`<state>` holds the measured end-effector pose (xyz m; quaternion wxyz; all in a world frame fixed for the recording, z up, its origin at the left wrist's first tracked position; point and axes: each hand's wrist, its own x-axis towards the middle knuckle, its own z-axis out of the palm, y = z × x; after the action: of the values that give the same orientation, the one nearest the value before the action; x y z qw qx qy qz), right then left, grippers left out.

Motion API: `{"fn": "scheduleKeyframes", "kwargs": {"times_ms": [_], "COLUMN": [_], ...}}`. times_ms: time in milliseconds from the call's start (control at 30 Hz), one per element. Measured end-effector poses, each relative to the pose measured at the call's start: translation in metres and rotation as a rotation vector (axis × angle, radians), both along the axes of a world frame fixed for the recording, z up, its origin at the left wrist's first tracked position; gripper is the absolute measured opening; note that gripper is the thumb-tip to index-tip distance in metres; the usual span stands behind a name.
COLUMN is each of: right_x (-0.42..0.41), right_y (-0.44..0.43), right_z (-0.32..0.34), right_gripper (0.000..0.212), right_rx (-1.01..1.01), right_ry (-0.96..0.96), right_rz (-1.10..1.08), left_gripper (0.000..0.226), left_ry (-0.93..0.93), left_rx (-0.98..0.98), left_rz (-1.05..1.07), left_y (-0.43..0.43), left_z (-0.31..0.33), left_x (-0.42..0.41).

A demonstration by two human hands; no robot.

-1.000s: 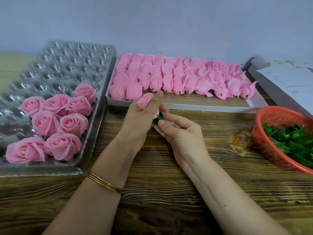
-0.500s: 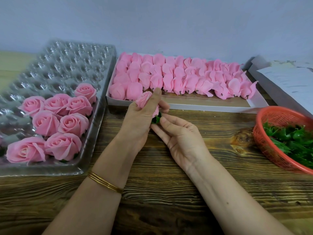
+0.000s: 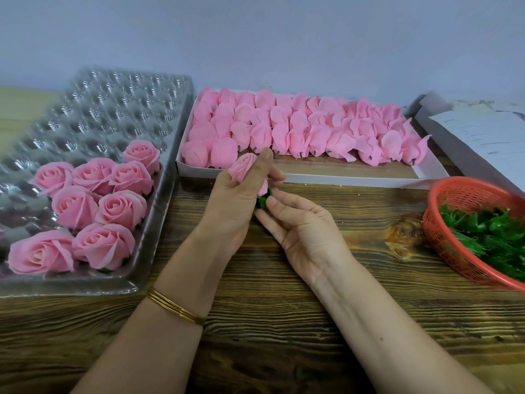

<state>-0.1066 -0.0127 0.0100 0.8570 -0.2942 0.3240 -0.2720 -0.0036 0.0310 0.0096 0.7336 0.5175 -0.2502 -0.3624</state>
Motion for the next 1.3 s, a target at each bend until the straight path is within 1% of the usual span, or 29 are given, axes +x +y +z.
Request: {"fn": "scheduleKeyframes", "kwargs": {"times_ms": [100, 200, 400, 533, 833, 1033, 1300], "right_x": [-0.0004, -0.0004, -0.0009, 0.0008, 0.0016, 0.0004, 0.0002], "right_y": [-0.0004, -0.0008, -0.001, -0.0007, -0.0004, -0.0004, -0.0014], "right_z": [0.0008, 0.0013, 0.0011, 0.0005, 0.0028, 0.0038, 0.0018], "right_gripper": [0.01, 0.006, 0.007, 0.01, 0.011, 0.018, 0.016], "right_rx": [-0.006, 0.003, 0.015, 0.021, 0.034, 0.027, 0.036], "right_ry": [0.013, 0.023, 0.007, 0.001, -0.007, -0.014, -0.02], "right_rz": [0.028, 0.061, 0.076, 0.045, 0.053, 0.054, 0.05], "left_gripper": [0.034, 0.035, 0.034, 0.035, 0.034, 0.037, 0.037], "left_ry": [0.001, 0.003, 0.043, 0.034, 0.022, -0.006, -0.017], "left_rx": [-0.004, -0.009, -0.008, -0.002, -0.031, 0.026, 0.044], "left_rz": [-0.006, -0.02, -0.065, -0.038, -0.001, -0.018, -0.061], "left_y": [0.0006, 0.0003, 0.0019, 0.0028, 0.002, 0.003, 0.0046], "left_z": [0.0008, 0.001, 0.003, 0.0044, 0.0044, 0.0045, 0.0061], "left_x": [0.001, 0.0005, 0.0011, 0.0011, 0.0007, 0.0012, 0.003]}}
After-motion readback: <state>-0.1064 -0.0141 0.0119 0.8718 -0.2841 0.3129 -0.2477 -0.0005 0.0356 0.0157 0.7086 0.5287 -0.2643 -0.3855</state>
